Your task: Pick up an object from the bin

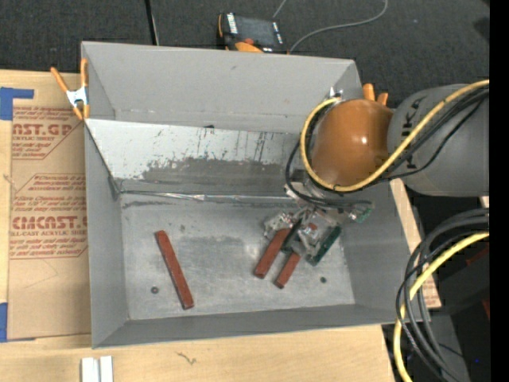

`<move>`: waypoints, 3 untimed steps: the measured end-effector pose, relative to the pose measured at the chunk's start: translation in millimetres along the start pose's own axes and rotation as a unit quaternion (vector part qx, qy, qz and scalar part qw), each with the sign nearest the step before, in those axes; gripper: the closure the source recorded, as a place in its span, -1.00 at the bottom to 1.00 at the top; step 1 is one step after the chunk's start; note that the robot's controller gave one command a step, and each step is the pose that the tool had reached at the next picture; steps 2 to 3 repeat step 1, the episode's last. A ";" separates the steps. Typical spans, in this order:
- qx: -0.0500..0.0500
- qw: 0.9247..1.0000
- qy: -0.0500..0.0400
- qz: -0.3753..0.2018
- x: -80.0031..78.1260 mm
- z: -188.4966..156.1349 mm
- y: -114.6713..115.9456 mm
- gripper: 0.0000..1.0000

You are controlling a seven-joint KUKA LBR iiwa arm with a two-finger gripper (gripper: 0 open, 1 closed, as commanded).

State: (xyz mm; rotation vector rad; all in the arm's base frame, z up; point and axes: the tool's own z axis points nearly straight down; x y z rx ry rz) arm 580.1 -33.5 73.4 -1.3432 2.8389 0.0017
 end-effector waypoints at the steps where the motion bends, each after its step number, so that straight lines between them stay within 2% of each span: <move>1: 0.004 1.000 -0.003 0.000 3.8 -154.2 -3.0 1.00; 3: 0.004 1.000 -0.003 0.000 3.8 -154.2 -3.0 1.00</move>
Offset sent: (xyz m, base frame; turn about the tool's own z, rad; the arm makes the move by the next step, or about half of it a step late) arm -0.0020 -0.0062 0.1500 -0.0015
